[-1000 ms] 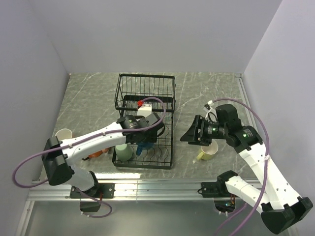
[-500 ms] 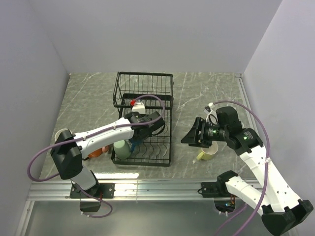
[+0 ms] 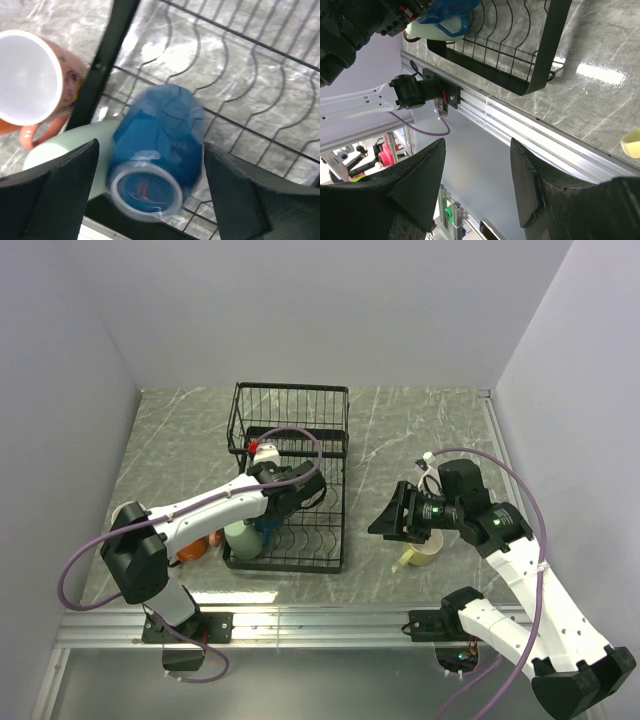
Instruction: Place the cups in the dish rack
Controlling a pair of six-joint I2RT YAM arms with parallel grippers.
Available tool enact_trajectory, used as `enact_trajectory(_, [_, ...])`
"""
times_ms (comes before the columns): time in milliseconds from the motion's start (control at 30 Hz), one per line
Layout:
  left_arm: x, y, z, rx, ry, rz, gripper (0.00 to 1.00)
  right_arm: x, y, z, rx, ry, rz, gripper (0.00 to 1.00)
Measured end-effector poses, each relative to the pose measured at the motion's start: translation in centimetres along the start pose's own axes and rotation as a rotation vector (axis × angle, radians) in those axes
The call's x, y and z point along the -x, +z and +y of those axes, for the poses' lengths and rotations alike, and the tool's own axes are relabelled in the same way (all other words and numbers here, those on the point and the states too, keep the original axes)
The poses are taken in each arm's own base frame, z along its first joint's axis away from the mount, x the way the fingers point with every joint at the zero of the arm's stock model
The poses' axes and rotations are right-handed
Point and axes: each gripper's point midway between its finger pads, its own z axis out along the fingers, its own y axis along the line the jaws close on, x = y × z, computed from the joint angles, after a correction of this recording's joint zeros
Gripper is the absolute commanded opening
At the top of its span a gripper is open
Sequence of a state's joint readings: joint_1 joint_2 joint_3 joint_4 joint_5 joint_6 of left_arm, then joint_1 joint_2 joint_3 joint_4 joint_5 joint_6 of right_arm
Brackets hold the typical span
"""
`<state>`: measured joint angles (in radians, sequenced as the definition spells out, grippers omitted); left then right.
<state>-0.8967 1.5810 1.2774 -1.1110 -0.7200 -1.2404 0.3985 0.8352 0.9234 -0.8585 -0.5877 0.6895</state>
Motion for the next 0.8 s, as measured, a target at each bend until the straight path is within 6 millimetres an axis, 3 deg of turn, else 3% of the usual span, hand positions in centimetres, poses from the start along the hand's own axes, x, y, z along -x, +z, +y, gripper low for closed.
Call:
enact_trajectory(67, [0.1, 0.0, 0.4, 0.013, -0.002, 0.000, 0.99, 0.0, 0.0, 0.0, 0.000, -0.001, -0.001, 0.61])
enact_trajectory(400, [0.0, -0.7, 2.2, 0.039, -0.011, 0.030, 0.99, 0.2, 0.2, -0.6, -0.024, -0.011, -0.009, 0.62])
enact_trajectory(600, [1.8, -2.7, 1.9, 0.014, -0.028, 0.019, 0.99, 1.2, -0.2, -3.3, -0.189, -0.024, -0.068, 0.62])
enact_trajectory(800, [4.9, -6.2, 1.1, -0.086, -0.097, -0.017, 0.99, 2.8, -1.6, -6.2, -0.379, -0.014, -0.170, 0.63])
